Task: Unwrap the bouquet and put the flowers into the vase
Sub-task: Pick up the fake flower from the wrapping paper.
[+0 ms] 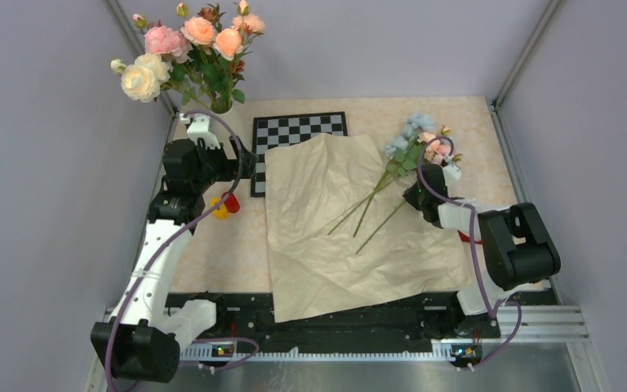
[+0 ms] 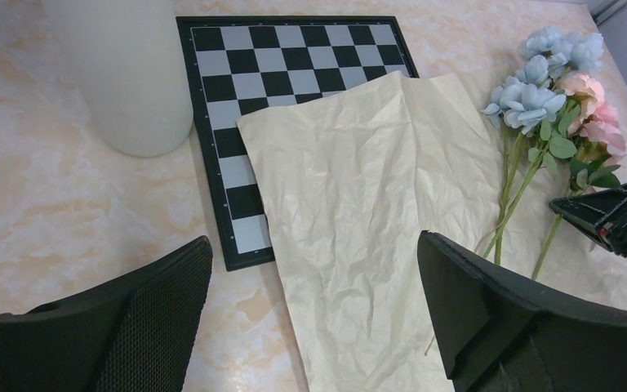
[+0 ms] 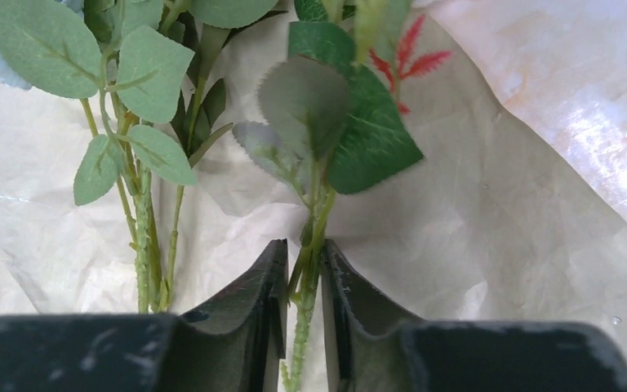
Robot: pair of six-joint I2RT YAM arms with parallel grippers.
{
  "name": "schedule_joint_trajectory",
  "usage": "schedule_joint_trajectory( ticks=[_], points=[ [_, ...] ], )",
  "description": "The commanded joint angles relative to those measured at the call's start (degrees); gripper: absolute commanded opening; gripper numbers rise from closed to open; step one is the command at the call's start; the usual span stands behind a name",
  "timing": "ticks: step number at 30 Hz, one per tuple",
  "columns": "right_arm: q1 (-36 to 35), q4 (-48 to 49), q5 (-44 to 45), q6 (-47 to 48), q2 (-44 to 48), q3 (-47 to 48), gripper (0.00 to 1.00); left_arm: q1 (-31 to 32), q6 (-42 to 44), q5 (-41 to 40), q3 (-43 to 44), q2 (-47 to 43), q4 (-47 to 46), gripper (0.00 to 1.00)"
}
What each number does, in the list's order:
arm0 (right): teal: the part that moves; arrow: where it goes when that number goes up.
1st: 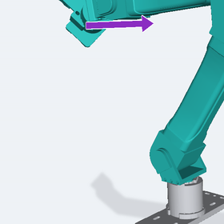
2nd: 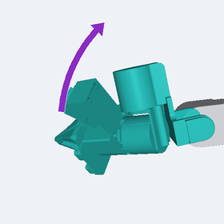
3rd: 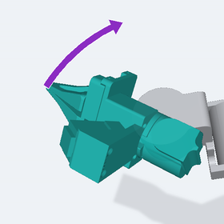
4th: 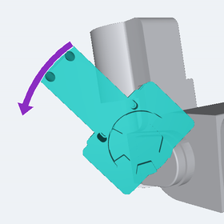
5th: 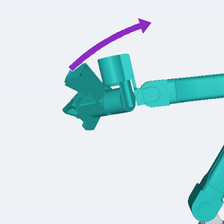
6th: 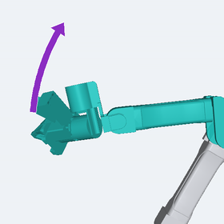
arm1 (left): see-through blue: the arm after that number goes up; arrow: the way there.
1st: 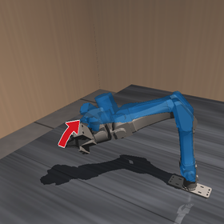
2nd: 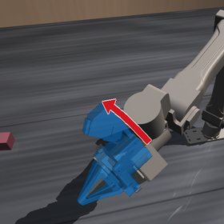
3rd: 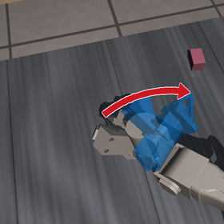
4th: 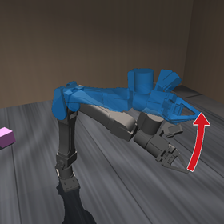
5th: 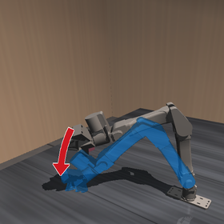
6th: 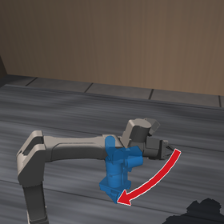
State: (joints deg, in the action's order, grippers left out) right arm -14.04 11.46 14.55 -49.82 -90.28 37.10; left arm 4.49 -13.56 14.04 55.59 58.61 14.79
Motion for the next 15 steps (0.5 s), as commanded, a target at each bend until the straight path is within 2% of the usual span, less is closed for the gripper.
schedule_joint_trajectory(
  ticks=[1,9,15],
  points=[
    [0.9,1.9,2.3,-1.3,2.2,-0.3,0.15,0.2,0.6,-0.5,-0.3,-1.0,-1.3,0.99],
    [1.9,-0.8,7.1,-2.4,10.3,-3.4,0.0,0.2,1.2,1.1,-0.1,-0.8,-1.1,0.99],
    [2.5,-4.3,11.3,-1.6,20.0,-5.6,0.0,0.2,1.2,1.9,-0.2,-0.5,-1.1,0.99]
  ],
)
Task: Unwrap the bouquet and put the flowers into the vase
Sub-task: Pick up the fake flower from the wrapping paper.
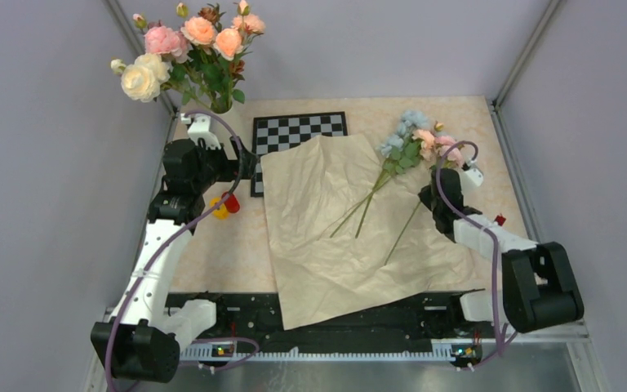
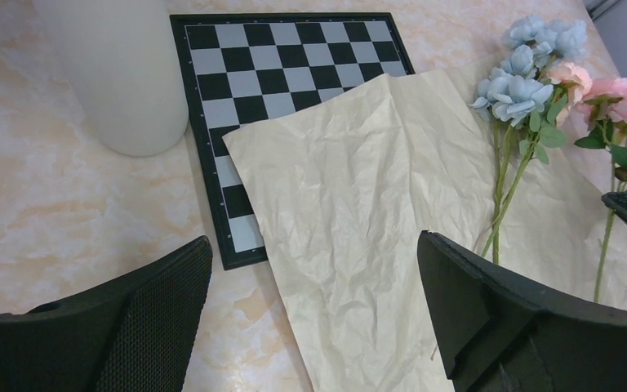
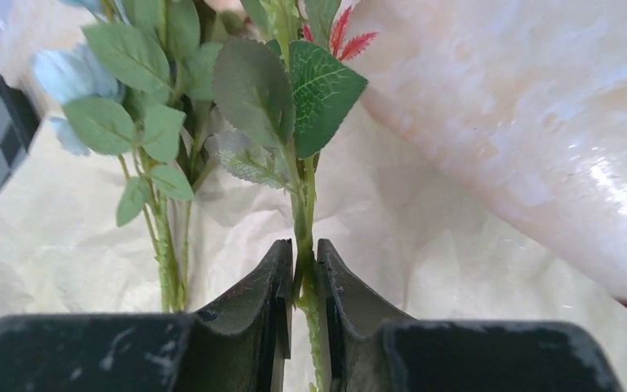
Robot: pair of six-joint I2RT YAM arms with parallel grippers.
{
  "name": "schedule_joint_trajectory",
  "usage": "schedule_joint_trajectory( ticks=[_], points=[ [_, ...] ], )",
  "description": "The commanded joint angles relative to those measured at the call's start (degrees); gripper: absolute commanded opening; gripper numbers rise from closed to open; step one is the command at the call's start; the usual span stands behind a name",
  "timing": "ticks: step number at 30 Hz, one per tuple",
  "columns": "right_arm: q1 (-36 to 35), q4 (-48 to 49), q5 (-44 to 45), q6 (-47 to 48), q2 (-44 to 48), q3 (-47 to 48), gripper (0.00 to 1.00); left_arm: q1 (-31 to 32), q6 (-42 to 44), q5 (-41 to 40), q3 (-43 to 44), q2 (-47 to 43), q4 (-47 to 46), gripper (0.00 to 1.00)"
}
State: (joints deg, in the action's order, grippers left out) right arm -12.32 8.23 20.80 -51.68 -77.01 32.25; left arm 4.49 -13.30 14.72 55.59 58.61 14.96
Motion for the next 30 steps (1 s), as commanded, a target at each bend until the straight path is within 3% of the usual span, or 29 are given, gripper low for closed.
schedule_joint_trajectory(
  ticks=[1,9,14,19,22,30],
  points=[
    [0.8,-1.4,5.8,0.7,8.3,-1.2,0.0,0.2,1.0,1.6,-0.1,-0.4,-1.3,0.99],
    [0.8,-1.0,7.5,8.6,23.0,-5.3,0.0,4.3,1.6,5.8,1.1,2.3,0.0,0.99],
    [0.8,5.7,-7.7,18.5,30.7,-5.7,0.0,10.6,-3.7,9.6,1.7,3.0,-2.3,0.99],
    [0.4,12.3,-25.2,17.5,31.8,-4.8,0.0,16.4,-16.9,14.7,0.6,1.9,-13.6,0.99],
    [-2.3,15.4,-30.3,16.2,29.7,-2.9,0.0,19.4,-24.6,15.5,-1.3,1.1,-23.1,0.99],
    [-20.3,22.9,-21.2,18.5,24.7,2.4,0.0,24.5,-37.7,11.9,-6.0,2.5,-38.9,0.99]
  ],
)
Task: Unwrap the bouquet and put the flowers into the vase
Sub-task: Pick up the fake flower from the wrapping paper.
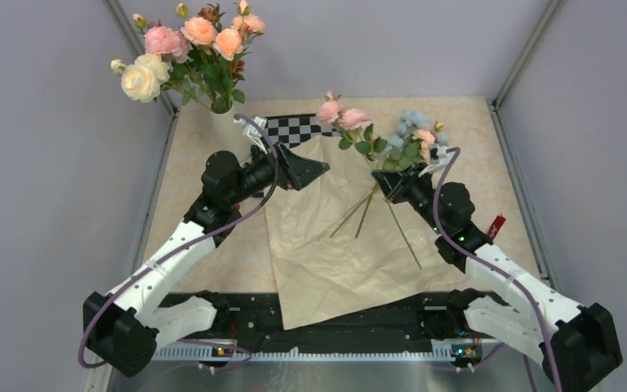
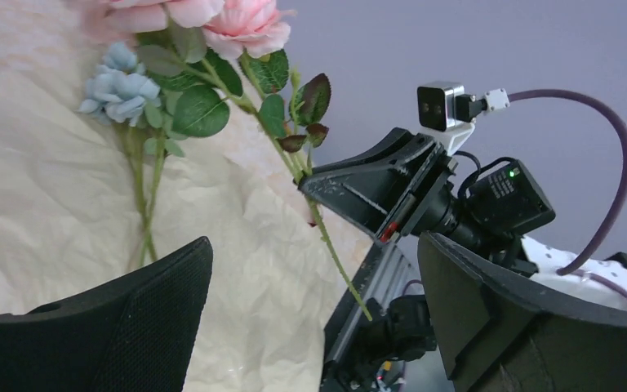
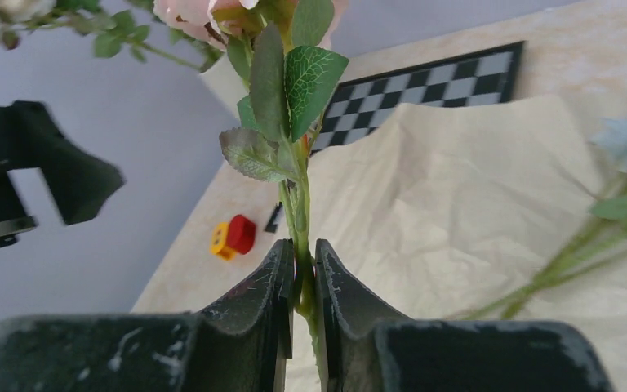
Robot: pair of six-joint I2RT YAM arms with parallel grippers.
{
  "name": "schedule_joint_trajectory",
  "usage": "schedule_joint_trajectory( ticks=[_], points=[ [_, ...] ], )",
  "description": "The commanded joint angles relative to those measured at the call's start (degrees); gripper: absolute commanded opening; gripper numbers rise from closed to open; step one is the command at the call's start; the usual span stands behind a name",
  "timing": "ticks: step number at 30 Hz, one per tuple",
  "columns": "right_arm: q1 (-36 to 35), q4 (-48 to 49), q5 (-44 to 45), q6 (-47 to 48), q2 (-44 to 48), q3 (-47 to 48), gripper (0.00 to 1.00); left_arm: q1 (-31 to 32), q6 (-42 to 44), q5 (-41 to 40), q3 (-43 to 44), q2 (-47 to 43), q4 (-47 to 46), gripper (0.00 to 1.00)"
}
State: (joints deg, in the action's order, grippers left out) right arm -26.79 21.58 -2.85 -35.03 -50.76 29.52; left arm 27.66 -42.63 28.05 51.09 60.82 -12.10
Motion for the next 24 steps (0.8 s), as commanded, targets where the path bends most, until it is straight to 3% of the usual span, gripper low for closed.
schedule_joint_trajectory(
  ticks=[1,9,14,18,24],
  points=[
    [-7.2,11.4,2.6,1.7,-2.3,5.8,0.0,1.5,-8.9,-1.9,-1.6,0.8,-11.9,0.99],
    [-14.2,16.8,2.6,1.6,-8.7,10.2,0.0,2.7,-11.6,-1.3,-0.1,4.4,-13.2,0.93],
    [-16.7,19.2,1.9,1.3,-10.9,11.3,0.0,3.7,-11.8,-2.4,0.7,6.0,-13.2,0.81],
    [-18.0,19.1,1.7,2.0,-11.9,12.3,0.0,4.4,-11.7,-2.8,1.3,6.9,-12.9,0.63],
    [-18.9,18.9,0.9,2.2,-12.7,12.5,0.0,4.9,-11.5,-3.2,2.0,7.5,-12.9,0.53]
  ],
)
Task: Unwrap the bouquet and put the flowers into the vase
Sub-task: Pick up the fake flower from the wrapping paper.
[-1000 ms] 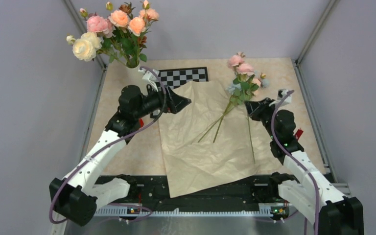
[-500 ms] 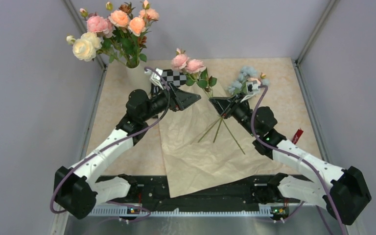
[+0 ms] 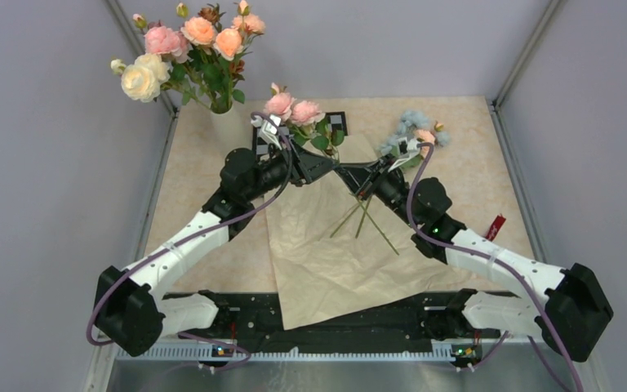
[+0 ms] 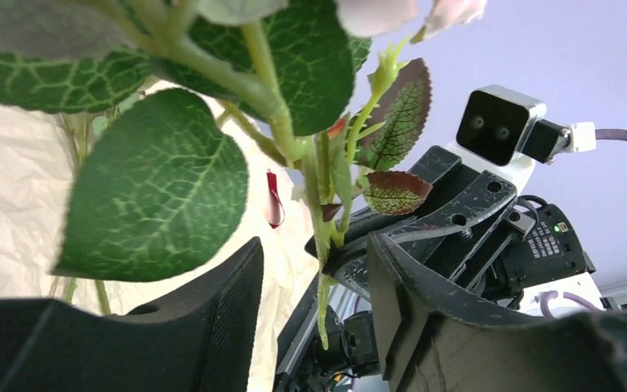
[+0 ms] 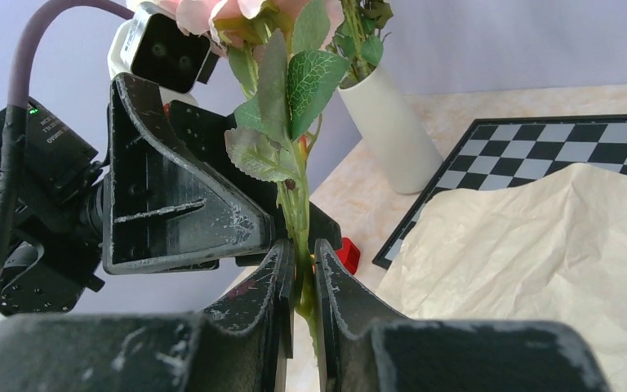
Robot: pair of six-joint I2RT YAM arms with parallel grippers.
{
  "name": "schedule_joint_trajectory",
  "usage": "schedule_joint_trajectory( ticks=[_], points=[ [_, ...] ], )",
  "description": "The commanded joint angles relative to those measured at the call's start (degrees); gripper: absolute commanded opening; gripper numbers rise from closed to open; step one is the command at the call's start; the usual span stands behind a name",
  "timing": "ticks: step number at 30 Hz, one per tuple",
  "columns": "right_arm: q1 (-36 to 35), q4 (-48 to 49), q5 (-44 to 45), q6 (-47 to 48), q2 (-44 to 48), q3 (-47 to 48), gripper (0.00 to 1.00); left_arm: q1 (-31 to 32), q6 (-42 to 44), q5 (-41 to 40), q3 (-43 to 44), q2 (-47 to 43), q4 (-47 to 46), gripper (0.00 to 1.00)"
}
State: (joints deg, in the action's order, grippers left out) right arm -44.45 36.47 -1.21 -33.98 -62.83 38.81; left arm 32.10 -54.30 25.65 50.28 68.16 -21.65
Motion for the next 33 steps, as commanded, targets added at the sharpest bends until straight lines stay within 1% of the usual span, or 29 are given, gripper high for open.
schedule_joint_trajectory(
  ticks=[1,7,11,19,21,23,29,30,31,33],
  points=[
    [-1.4,4.0,-0.9,1.2,-0.8,3.3,0.0,0.6,0.2,-0.9,2.8,0.1,-3.3,0.51],
    [-2.0,3.9,-1.8,1.0,-1.7,3.2,0.0,0.7,0.5,-2.3,2.8,-0.6,-3.5,0.4],
    [-2.5,3.9,-2.0,0.8,-1.9,2.9,0.0,0.7,0.6,-2.7,2.8,-0.7,-3.2,0.31],
    [-3.2,3.7,-1.3,0.9,-2.3,2.7,0.0,0.7,0.6,-2.7,2.9,-0.4,-3.1,0.17],
    [-3.2,3.7,-1.1,1.0,-2.3,2.6,0.0,0.6,0.8,-2.7,3.0,-0.3,-2.8,0.1],
    [-3.2,3.4,-0.9,0.9,-2.3,2.5,0.0,0.6,1.2,-2.8,3.1,-0.4,-2.3,0.01],
    [-3.2,1.1,0.3,0.9,-1.2,2.4,0.0,0.6,3.5,-3.2,3.5,-1.0,0.0,0.0],
    [-3.2,0.9,0.5,0.9,-0.8,1.9,0.01,0.7,4.6,-3.3,3.9,-1.4,0.9,0.0],
    [-3.2,1.0,0.8,0.9,-0.3,1.4,0.05,0.6,5.4,-3.6,4.3,-1.7,2.3,0.0],
    [-3.2,0.9,0.9,0.9,0.9,0.2,0.18,0.7,8.0,-4.1,5.5,-2.2,5.5,0.0]
  ],
)
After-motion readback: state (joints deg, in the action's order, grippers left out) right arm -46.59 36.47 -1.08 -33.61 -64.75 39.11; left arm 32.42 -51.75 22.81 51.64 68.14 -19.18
